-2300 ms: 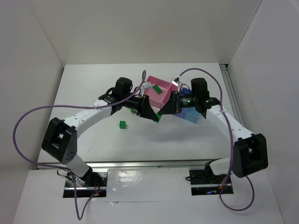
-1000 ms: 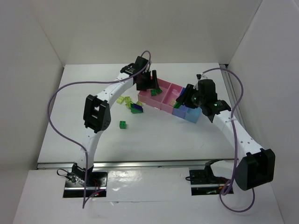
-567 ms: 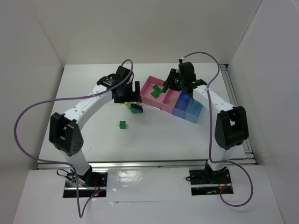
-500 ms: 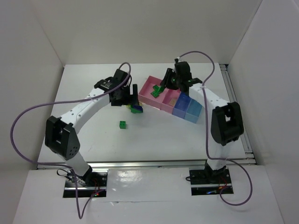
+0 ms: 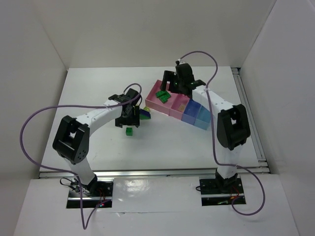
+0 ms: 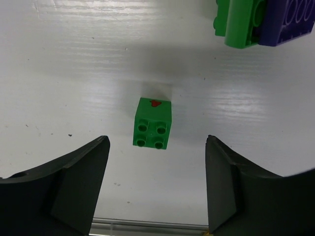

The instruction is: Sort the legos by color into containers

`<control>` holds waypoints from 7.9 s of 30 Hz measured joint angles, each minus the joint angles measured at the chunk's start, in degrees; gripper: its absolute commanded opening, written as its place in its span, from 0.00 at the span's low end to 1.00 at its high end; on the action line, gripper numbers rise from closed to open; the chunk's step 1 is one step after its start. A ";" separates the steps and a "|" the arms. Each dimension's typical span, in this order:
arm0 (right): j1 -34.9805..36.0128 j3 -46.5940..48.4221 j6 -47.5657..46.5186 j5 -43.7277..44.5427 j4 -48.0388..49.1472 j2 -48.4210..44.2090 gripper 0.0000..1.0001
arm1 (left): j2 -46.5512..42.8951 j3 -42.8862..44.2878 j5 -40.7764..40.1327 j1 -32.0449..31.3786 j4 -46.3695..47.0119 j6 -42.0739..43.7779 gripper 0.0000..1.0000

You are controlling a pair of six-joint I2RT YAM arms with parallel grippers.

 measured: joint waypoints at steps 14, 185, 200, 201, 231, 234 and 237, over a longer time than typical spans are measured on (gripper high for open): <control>-0.02 -14.27 -0.44 4.85 -0.20 -18.93 0.82 | 5.79 -1.16 -0.90 0.07 3.02 -1.14 0.56; -3.93 -15.43 -3.50 4.98 -12.92 -25.20 0.74 | 10.14 22.77 4.68 13.81 6.91 12.68 0.00; -9.97 -29.09 9.94 24.74 -19.85 -43.60 0.89 | 29.11 56.59 27.23 -7.98 7.34 7.61 0.00; -10.03 -29.16 10.23 25.86 -20.22 -45.38 0.89 | 31.54 59.01 28.09 -8.55 7.26 6.88 0.00; -10.19 -33.38 4.68 19.17 -21.94 -53.29 0.80 | 24.22 42.18 28.46 -8.83 14.29 2.56 0.69; -10.01 -33.35 2.93 13.05 -20.15 -50.01 0.77 | 13.40 32.17 21.09 -5.25 13.25 2.64 0.72; -7.96 -32.76 2.05 10.40 -19.19 -46.29 0.77 | 6.60 24.57 16.76 0.87 12.96 1.44 0.72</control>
